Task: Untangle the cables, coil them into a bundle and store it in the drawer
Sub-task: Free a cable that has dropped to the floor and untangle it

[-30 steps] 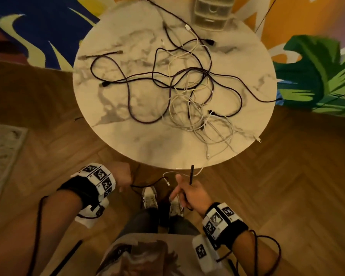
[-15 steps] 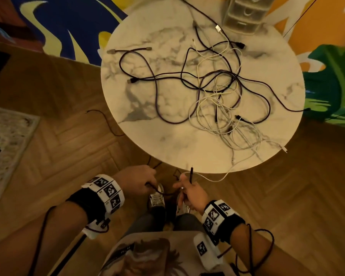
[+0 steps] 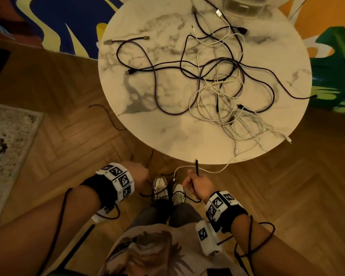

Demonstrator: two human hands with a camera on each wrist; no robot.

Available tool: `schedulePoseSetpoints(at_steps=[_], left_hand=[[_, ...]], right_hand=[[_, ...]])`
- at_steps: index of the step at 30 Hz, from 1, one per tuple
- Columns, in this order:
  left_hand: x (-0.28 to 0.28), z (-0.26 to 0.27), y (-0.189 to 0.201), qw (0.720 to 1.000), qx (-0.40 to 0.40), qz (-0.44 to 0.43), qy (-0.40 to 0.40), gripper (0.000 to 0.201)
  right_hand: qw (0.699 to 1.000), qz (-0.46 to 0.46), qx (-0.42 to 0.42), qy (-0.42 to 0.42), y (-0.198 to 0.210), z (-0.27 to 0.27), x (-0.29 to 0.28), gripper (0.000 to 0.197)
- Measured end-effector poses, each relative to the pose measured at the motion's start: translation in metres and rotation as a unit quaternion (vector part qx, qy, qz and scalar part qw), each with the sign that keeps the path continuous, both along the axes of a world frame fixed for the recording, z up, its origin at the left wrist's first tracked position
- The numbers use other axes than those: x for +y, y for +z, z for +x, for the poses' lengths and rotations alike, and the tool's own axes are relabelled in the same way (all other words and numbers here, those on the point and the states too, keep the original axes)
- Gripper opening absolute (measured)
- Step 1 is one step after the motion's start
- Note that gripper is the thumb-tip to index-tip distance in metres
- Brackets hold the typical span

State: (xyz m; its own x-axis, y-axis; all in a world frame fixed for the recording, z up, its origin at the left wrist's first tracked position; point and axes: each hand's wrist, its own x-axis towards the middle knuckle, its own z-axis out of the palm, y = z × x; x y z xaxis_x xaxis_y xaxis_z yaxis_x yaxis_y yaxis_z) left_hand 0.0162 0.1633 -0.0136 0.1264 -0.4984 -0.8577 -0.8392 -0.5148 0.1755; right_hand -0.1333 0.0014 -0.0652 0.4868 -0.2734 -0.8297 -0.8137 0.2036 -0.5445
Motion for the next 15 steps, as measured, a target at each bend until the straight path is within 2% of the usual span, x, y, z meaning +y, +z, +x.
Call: schedulePoseSetpoints(at_steps=[2,3,6,7,10,11,13,15], left_hand=[[-0.003,-0.001,0.000,0.994,0.003,-0.100,0.035,0.027],[-0.005,-0.005,0.001,0.991,0.011,-0.123,0.041,0.029],[-0.008,-0.021,0.008,0.998,0.039,-0.051,0.011,0.030],[-0.007,-0.026,0.006,0.997,0.038,-0.061,0.010,0.028],[-0.007,-0.033,0.003,0.968,0.043,-0.236,0.075,0.025],[-0.008,-0.034,0.001,0.956,0.047,-0.266,0.112,0.026],[-0.021,-0.044,0.001,0.940,0.084,-0.295,0.149,0.027],[-0.039,-0.058,0.008,0.944,0.118,-0.283,0.120,0.025]], right_hand=[[0.999,-0.016,0.014,0.047,-0.004,-0.005,-0.004,0.058],[0.997,-0.017,0.020,0.069,-0.006,-0.009,-0.006,0.056],[0.994,-0.009,0.028,0.109,-0.005,-0.021,-0.011,0.053],[0.992,-0.006,0.029,0.119,-0.003,-0.024,-0.013,0.053],[0.990,-0.006,0.045,0.134,0.004,-0.023,-0.023,0.046],[0.989,-0.013,0.055,0.140,0.011,-0.021,-0.025,0.041],[0.989,-0.006,0.048,0.140,0.019,-0.022,-0.030,0.035],[0.987,0.038,0.045,0.147,0.026,-0.027,-0.035,0.029]])
